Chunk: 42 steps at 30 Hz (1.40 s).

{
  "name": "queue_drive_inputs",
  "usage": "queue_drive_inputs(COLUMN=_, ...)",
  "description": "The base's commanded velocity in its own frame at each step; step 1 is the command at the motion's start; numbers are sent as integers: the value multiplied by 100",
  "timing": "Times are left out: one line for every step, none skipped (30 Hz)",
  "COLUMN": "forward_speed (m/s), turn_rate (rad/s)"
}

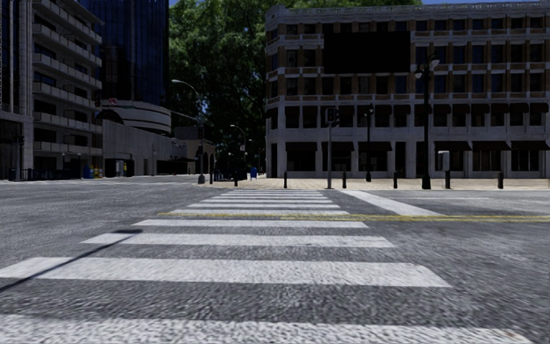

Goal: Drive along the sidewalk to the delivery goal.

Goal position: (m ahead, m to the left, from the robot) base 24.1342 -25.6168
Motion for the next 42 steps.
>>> queue_drive_inputs(forward_speed=200, turn_rate=0)
queue_drive_inputs(forward_speed=200, turn_rate=0)
queue_drive_inputs(forward_speed=200, turn_rate=0)
queue_drive_inputs(forward_speed=200, turn_rate=0)
queue_drive_inputs(forward_speed=200, turn_rate=0)
queue_drive_inputs(forward_speed=200, turn_rate=0)
queue_drive_inputs(forward_speed=200, turn_rate=0)
queue_drive_inputs(forward_speed=200, turn_rate=0)
queue_drive_inputs(forward_speed=200, turn_rate=0)
queue_drive_inputs(forward_speed=200, turn_rate=0)
queue_drive_inputs(forward_speed=200, turn_rate=0)
queue_drive_inputs(forward_speed=200, turn_rate=0)
queue_drive_inputs(forward_speed=200, turn_rate=0)
queue_drive_inputs(forward_speed=200, turn_rate=0)
queue_drive_inputs(forward_speed=200, turn_rate=0)
queue_drive_inputs(forward_speed=200, turn_rate=0)
queue_drive_inputs(forward_speed=200, turn_rate=0)
queue_drive_inputs(forward_speed=200, turn_rate=0)
queue_drive_inputs(forward_speed=200, turn_rate=0)
queue_drive_inputs(forward_speed=200, turn_rate=0)
queue_drive_inputs(forward_speed=200, turn_rate=0)
queue_drive_inputs(forward_speed=200, turn_rate=0)
queue_drive_inputs(forward_speed=200, turn_rate=0)
queue_drive_inputs(forward_speed=200, turn_rate=0)
queue_drive_inputs(forward_speed=200, turn_rate=0)
queue_drive_inputs(forward_speed=200, turn_rate=0)
queue_drive_inputs(forward_speed=200, turn_rate=0)
queue_drive_inputs(forward_speed=200, turn_rate=0)
queue_drive_inputs(forward_speed=200, turn_rate=0)
queue_drive_inputs(forward_speed=200, turn_rate=0)
queue_drive_inputs(forward_speed=200, turn_rate=0)
queue_drive_inputs(forward_speed=200, turn_rate=0)
queue_drive_inputs(forward_speed=200, turn_rate=0)
queue_drive_inputs(forward_speed=200, turn_rate=0)
queue_drive_inputs(forward_speed=200, turn_rate=0)
queue_drive_inputs(forward_speed=200, turn_rate=0)
queue_drive_inputs(forward_speed=200, turn_rate=0)
queue_drive_inputs(forward_speed=200, turn_rate=0)
queue_drive_inputs(forward_speed=200, turn_rate=0)
queue_drive_inputs(forward_speed=200, turn_rate=0)
queue_drive_inputs(forward_speed=200, turn_rate=0)
queue_drive_inputs(forward_speed=200, turn_rate=0)
